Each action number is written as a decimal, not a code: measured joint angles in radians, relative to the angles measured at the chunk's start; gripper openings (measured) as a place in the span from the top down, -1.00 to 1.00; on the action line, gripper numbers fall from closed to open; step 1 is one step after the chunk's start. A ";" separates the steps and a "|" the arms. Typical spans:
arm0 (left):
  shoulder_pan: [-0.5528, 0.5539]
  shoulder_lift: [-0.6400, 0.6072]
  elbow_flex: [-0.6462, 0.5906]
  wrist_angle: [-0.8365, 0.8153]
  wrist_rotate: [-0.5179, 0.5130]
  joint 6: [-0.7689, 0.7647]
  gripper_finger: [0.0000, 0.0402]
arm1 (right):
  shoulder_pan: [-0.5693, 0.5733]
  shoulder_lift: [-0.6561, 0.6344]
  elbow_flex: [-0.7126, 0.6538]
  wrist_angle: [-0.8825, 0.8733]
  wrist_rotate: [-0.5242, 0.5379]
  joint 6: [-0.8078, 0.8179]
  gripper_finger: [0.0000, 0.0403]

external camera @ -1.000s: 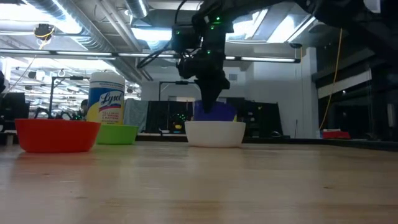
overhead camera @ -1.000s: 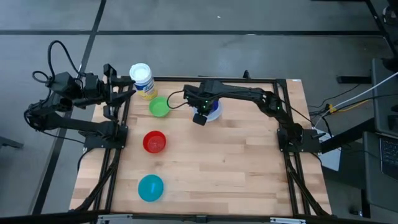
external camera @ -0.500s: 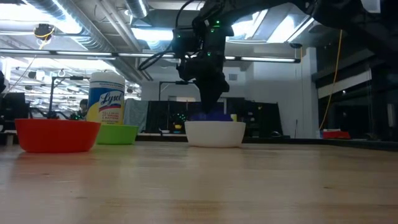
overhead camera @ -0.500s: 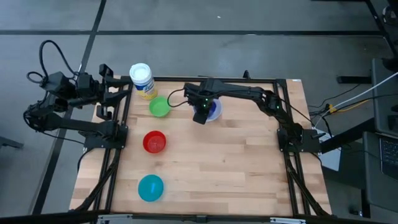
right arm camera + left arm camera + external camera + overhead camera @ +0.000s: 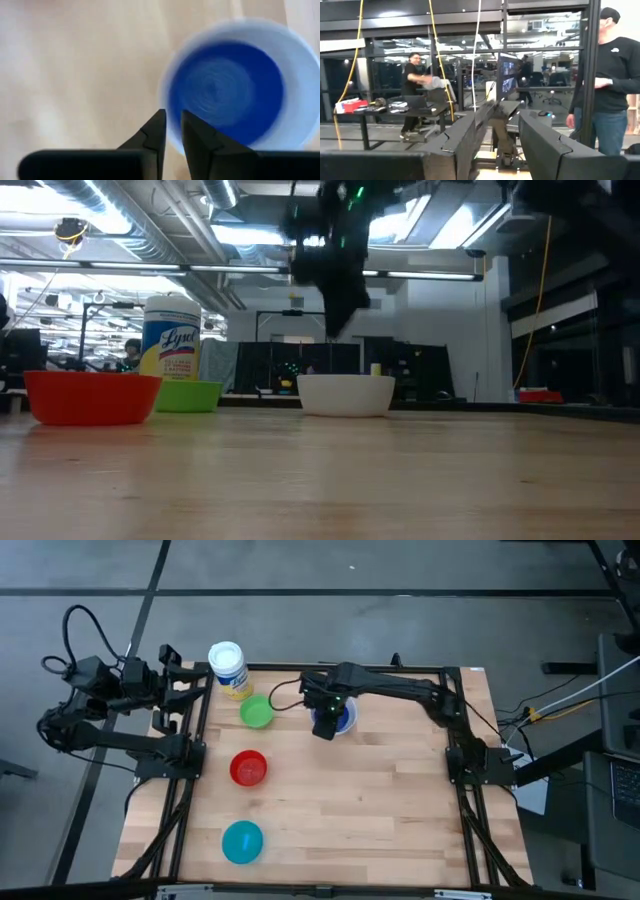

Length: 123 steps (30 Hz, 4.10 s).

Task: Nest bowls inside each other
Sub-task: Stack the green bowl on the dark blue bowl, then stack the red bowl on the green bowl

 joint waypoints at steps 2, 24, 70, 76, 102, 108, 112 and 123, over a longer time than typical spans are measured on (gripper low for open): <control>0.000 -0.025 0.000 -0.040 -0.025 0.005 0.26 | 0.029 -0.111 -0.099 0.101 -0.024 -0.010 0.76; 0.000 -0.063 0.001 -0.106 -0.066 -0.018 0.26 | 0.058 -1.355 -1.875 1.813 -0.353 0.191 0.86; 0.454 0.672 -0.534 0.000 0.192 -0.049 0.35 | 0.246 -1.489 -2.072 1.748 -0.214 0.295 0.85; 0.452 0.745 -0.534 0.032 0.195 -0.052 0.35 | 0.269 -1.489 -2.072 1.748 -0.204 0.302 0.85; 0.162 1.175 0.022 0.172 0.167 0.089 0.98 | 0.444 -1.489 -2.072 1.749 0.002 0.347 0.85; 0.192 1.354 0.169 0.173 0.197 0.149 0.98 | 0.473 -1.489 -2.072 1.749 0.068 0.347 0.85; 0.211 1.388 0.214 0.171 0.193 0.162 0.96 | 0.486 -1.489 -2.072 1.749 0.085 0.351 0.85; 0.240 1.400 0.212 0.103 0.244 0.103 0.60 | 0.517 -1.489 -2.072 1.749 0.133 0.365 0.85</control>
